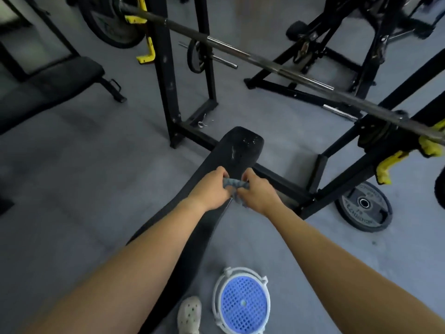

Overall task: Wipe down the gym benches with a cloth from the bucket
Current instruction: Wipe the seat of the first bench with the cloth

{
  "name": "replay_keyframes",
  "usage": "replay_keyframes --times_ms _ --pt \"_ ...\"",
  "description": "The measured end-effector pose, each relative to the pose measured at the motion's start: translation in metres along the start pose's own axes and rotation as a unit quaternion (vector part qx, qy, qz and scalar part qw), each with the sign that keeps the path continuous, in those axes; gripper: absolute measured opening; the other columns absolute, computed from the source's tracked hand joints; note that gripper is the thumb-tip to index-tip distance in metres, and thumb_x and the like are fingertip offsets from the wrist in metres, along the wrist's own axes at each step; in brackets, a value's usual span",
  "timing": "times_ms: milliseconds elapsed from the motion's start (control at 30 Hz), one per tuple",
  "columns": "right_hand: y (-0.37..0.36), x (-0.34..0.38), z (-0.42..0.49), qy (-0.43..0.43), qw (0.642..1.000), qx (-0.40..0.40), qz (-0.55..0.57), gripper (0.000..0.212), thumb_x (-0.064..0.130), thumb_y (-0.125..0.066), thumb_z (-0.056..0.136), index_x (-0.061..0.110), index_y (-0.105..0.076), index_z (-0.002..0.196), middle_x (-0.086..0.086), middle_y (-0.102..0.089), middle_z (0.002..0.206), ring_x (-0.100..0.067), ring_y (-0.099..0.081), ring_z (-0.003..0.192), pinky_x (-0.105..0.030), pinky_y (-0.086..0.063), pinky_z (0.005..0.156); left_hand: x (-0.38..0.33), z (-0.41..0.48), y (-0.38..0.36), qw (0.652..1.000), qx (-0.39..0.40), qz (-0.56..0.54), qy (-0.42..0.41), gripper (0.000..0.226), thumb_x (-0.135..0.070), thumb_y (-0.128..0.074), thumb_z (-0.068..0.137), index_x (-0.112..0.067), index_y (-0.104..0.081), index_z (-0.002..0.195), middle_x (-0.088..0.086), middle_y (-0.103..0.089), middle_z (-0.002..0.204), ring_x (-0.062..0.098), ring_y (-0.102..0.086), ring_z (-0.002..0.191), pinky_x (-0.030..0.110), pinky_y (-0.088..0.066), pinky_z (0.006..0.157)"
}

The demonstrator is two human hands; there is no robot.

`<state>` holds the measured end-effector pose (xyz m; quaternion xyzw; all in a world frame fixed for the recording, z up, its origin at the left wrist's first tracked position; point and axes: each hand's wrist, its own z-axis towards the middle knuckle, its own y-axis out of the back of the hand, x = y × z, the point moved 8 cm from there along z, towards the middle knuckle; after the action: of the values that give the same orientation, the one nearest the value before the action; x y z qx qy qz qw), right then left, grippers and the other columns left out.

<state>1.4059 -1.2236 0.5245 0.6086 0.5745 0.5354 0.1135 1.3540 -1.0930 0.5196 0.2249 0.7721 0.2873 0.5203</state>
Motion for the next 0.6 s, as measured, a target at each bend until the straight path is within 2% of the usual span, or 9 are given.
replay_keyframes --times_ms 100,167,267,367,500,600 --pt "0.009 -0.011 0.03 0.004 1.0 0.005 -0.026 0.03 0.024 -0.05 0.096 0.027 -0.041 0.124 -0.011 -0.063 0.104 -0.029 -0.065 0.086 -0.048 -0.06 0.079 0.01 0.025 -0.006 0.999 -0.023 0.002 0.037 0.032 -0.029 -0.062 0.1 -0.016 -0.05 0.126 0.004 -0.054 0.123 0.021 -0.062 0.098 0.042 -0.056 0.089" --pt "0.018 -0.023 0.057 -0.004 1.0 -0.01 -0.03 0.04 0.021 -0.049 0.098 0.02 -0.041 0.137 -0.016 -0.063 0.113 -0.033 -0.063 0.095 -0.046 -0.056 0.084 0.018 0.048 -0.011 0.999 -0.023 0.009 0.045 0.037 -0.027 -0.061 0.101 -0.013 -0.047 0.132 0.008 -0.048 0.132 0.025 -0.061 0.105 0.043 -0.053 0.097" --pt "0.025 -0.053 0.105 -0.042 0.998 -0.042 -0.016 0.044 0.019 -0.053 0.098 0.011 -0.046 0.14 -0.018 -0.061 0.125 -0.036 -0.06 0.111 -0.04 -0.048 0.091 0.03 0.092 -0.022 0.999 -0.025 0.024 0.032 0.044 -0.026 -0.06 0.101 -0.009 -0.045 0.139 0.01 -0.044 0.139 0.027 -0.055 0.12 0.033 -0.046 0.099" --pt "0.027 -0.087 0.155 -0.079 0.993 -0.083 0.01 0.043 0.014 -0.056 0.097 0.009 -0.051 0.14 -0.019 -0.054 0.131 -0.039 -0.06 0.11 -0.041 -0.05 0.097 0.043 0.139 -0.036 0.997 -0.013 0.074 0.006 0.048 -0.029 -0.06 0.101 -0.009 -0.044 0.142 0.011 -0.042 0.143 0.029 -0.047 0.129 0.039 -0.045 0.107" --pt "0.015 -0.124 0.219 -0.072 0.991 -0.111 -0.001 0.054 0.002 -0.047 0.098 0.02 -0.046 0.148 -0.015 -0.041 0.13 -0.033 -0.057 0.093 -0.04 -0.051 0.096 0.073 0.203 -0.069 0.991 0.01 0.132 0.005 0.047 -0.031 -0.061 0.101 -0.01 -0.047 0.141 0.011 -0.045 0.144 0.03 -0.048 0.13 0.046 -0.046 0.107" --pt "0.002 -0.145 0.257 -0.026 0.992 -0.122 -0.024 0.06 0.0 -0.047 0.098 0.028 -0.042 0.152 -0.008 -0.043 0.137 -0.032 -0.058 0.106 -0.043 -0.051 0.1 0.091 0.245 -0.095 0.991 0.008 0.134 0.006 0.043 -0.034 -0.06 0.101 -0.012 -0.053 0.137 0.01 -0.05 0.139 0.03 -0.054 0.125 0.047 -0.049 0.104"
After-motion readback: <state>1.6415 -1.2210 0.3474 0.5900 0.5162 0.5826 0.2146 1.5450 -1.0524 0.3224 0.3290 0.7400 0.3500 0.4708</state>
